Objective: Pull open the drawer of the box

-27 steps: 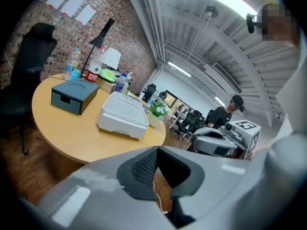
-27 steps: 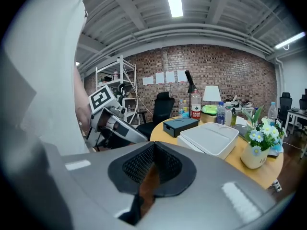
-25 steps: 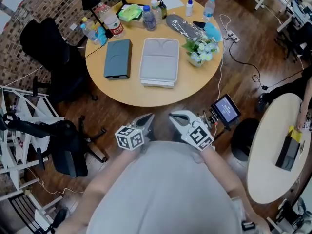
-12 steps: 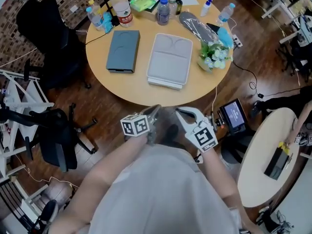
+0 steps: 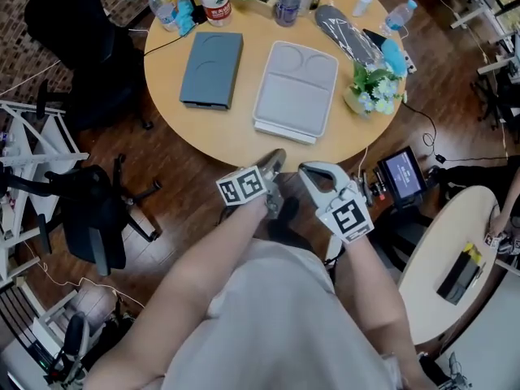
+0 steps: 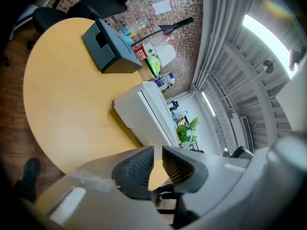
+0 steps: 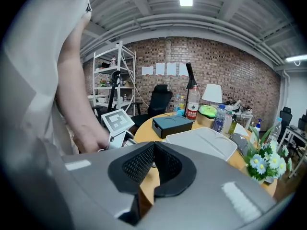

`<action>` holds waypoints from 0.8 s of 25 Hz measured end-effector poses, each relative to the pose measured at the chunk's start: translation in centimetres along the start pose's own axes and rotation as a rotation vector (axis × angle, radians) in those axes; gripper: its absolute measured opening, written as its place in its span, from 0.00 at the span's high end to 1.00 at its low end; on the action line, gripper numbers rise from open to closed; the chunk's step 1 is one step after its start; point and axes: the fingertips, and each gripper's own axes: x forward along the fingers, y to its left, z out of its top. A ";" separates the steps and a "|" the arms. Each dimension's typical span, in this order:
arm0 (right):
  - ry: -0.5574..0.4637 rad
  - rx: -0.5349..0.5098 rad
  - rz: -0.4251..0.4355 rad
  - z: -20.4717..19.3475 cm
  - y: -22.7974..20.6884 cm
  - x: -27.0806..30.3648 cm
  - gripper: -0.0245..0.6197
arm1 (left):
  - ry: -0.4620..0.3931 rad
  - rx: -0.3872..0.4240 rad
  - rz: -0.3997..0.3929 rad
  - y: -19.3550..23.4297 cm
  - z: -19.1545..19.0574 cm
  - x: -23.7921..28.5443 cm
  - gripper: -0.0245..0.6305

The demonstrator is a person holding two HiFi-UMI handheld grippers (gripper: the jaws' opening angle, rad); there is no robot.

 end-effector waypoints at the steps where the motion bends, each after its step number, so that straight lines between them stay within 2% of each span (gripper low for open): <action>1: 0.002 -0.012 0.003 0.1 -0.1 0.1 0.96 | -0.010 -0.016 -0.008 0.0 0.1 0.4 0.85; 7: 0.007 -0.043 0.004 0.7 -0.6 -0.3 0.96 | -0.059 -0.112 -0.040 0.3 0.8 2.6 0.72; 10: 0.018 -0.043 0.003 0.4 -0.7 -0.9 0.96 | -0.077 -0.148 -0.042 0.6 1.2 3.3 0.68; 17: 0.025 -0.022 -0.015 -0.6 -1.1 -2.0 0.96 | -0.097 -0.160 -0.067 0.5 1.5 3.7 0.67; 20: 0.024 -0.019 -0.016 -0.7 -1.2 -2.1 0.96 | -0.115 -0.177 -0.107 -0.2 1.9 3.8 0.62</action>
